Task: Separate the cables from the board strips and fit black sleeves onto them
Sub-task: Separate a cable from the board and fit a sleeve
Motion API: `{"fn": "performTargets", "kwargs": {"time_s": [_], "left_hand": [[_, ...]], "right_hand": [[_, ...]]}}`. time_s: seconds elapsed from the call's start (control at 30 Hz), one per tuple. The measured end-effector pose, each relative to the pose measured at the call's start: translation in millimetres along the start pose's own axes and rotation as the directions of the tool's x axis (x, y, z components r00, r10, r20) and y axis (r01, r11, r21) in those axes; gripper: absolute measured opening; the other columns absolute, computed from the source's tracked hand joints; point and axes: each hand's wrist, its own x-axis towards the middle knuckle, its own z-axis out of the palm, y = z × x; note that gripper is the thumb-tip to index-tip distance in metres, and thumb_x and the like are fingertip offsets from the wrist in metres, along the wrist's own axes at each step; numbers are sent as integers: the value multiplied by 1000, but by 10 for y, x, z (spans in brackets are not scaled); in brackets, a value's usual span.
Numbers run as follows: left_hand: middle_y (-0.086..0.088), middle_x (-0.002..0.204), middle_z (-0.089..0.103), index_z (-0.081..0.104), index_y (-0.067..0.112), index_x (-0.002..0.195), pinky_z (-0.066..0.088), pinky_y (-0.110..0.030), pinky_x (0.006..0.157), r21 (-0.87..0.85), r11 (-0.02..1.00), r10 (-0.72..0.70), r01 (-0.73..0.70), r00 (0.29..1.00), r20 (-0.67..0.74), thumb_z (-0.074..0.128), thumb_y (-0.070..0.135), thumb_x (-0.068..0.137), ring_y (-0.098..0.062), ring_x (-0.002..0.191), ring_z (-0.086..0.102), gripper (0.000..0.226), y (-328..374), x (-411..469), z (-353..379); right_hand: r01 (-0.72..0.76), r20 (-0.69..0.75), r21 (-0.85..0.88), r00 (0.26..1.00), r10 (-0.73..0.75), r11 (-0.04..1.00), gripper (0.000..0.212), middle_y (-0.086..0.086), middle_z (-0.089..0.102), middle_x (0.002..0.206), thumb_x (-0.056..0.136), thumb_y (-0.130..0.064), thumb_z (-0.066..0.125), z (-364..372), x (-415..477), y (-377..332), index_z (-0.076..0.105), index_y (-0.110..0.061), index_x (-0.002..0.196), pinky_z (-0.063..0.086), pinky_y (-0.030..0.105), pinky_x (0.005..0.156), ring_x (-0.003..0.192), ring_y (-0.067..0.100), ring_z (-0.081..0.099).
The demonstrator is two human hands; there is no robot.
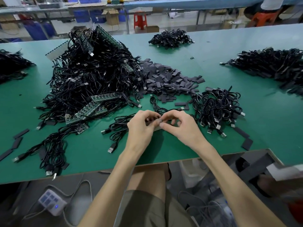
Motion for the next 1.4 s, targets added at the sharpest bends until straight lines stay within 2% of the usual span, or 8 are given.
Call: {"fn": "performTargets", "kwargs": {"time_s": [0.13, 0.3, 0.6, 0.73, 0.87, 1.03, 1.27, 1.4], "left_hand": [[7, 101, 66, 74, 26, 104, 48, -43, 98, 11, 1000, 13, -14, 999, 52, 72, 15, 92, -2, 93, 57, 16, -30, -12, -8], [17, 93, 61, 66, 35, 92, 44, -52, 101, 45, 999, -32, 31, 999, 19, 73, 20, 89, -6, 97, 58, 18, 28, -63, 3], [10, 98, 52, 67, 27, 92, 43, -50, 102, 50, 996, -75, 74, 997, 1, 75, 24, 89, -3, 89, 51, 9, 34, -58, 1], [11, 92, 56, 64, 31, 89, 42, -52, 102, 103, 994, -48, 46, 999, 14, 74, 27, 89, -6, 89, 54, 10, 14, -63, -28], [12, 88, 55, 54, 38, 79, 41, -53, 102, 97, 995, -36, 36, 999, 3, 74, 24, 88, 9, 86, 50, 25, -13, -63, -21], [13, 89, 55, 51, 37, 77, 38, -49, 103, 61, 997, -52, 52, 999, -17, 73, 22, 89, 17, 86, 49, 29, -33, -91, 23], [13, 91, 56, 54, 37, 78, 31, -36, 95, 64, 997, -48, 48, 999, -14, 73, 26, 90, 14, 87, 50, 25, -65, -99, 23], [13, 91, 55, 56, 34, 83, 21, -29, 84, 101, 993, -56, 58, 998, -23, 72, 30, 91, 15, 86, 49, 19, -55, -106, 38]], "right_hand": [[-23, -4, 14, 1000, 23, 1000, 9, -10, 73, 87, 88, -21, 79, 16, 13, -3, 75, -25, 95, 43, 11, 67, 74, 3, 58], [-33, 2, -35, 999, 33, 999, 10, -9, 70, 82, 87, -18, 78, 35, 12, -13, 71, -26, 88, 43, 13, 63, 68, 5, 53], [-44, 2, -25, 999, 44, 999, 8, 8, 66, 80, 88, -20, 77, 16, -17, -36, 69, -21, 89, 38, 21, 56, 63, 9, 44], [-23, 7, -77, 1000, 24, 997, 10, 1, 65, 83, 91, -23, 76, 21, -20, -45, 67, -25, 91, 40, 23, 61, 69, 15, 51], [1, 14, -56, 1000, -1, 998, 9, -3, 70, 87, 91, -19, 74, 44, -34, -62, 66, -21, 93, 50, 31, 67, 72, 24, 57], [9, 35, -48, 999, -7, 999, 14, 0, 65, 77, 91, -19, 74, 47, -23, -35, 62, -25, 88, 38, 20, 56, 59, 7, 42], [-4, 57, -1, 998, 4, 1000, 19, -22, 62, 69, 92, -18, 73, 38, -33, -36, 59, -28, 84, 36, 18, 52, 56, 6, 39], [-12, 59, 0, 998, 12, 1000, 14, -9, 66, 77, 93, -17, 73, 35, -29, -53, 62, -22, 86, 35, 20, 54, 57, 6, 37]]}}
